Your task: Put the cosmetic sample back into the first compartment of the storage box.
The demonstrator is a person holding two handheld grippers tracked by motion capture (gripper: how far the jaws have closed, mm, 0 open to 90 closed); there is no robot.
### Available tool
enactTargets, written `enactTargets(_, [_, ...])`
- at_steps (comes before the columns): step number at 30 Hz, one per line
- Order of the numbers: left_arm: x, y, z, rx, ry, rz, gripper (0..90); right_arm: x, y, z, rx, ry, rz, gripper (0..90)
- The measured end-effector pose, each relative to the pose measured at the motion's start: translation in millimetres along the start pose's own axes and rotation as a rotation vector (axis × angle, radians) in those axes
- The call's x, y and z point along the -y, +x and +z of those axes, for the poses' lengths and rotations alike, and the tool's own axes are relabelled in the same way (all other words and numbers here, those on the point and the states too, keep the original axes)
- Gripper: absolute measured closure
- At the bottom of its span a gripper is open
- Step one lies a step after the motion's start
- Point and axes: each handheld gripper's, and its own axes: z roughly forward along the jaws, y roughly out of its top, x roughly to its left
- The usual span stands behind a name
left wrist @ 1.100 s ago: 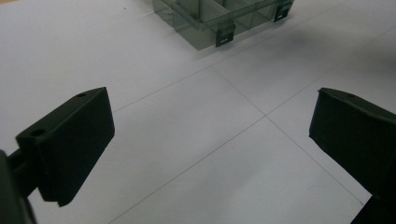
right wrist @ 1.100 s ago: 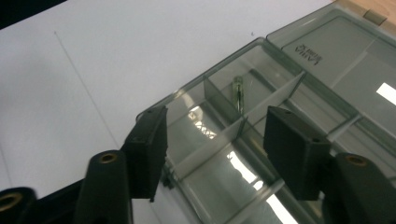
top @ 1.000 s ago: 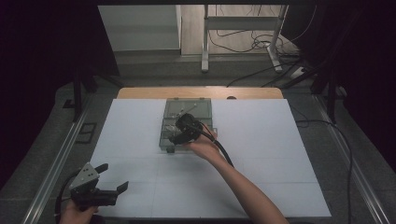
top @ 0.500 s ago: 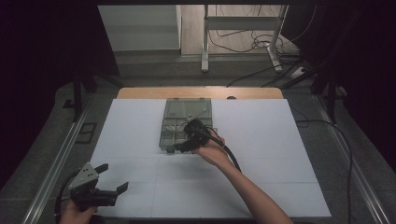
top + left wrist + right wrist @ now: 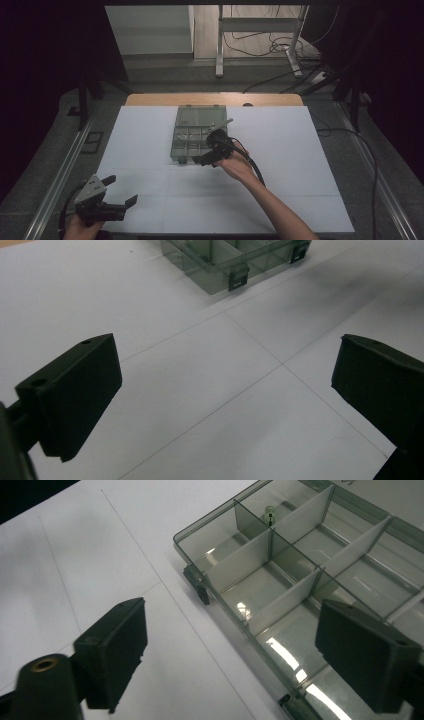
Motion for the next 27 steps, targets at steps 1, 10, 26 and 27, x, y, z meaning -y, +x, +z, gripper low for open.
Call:
enactTargets(1, [0.0, 0.1, -0.1, -0.003, -0.001, 0.0, 0.3, 0.6, 0.2, -1.0, 0.0, -0.002, 0.004, 11.6])
enactTargets(10, [-0.6, -0.8, 0.8, -0.032, 0.01, -0.01, 0.9, 10.8, 1.5, -17.4, 0.006, -0.015, 0.011, 6.9])
enactTargets(26, [-0.7, 0.0, 0.9, -0.047, 0.016, -0.026, 1.4, 33.3, 7.5, -40.8, 0.052, -0.045, 0.012, 4.8])
enactTargets(27, [-0.6, 0.2, 0.9, -0.048, 0.016, -0.028, 1.4, 34.9, 7.5, -41.5, 0.054, -0.047, 0.007, 4.8])
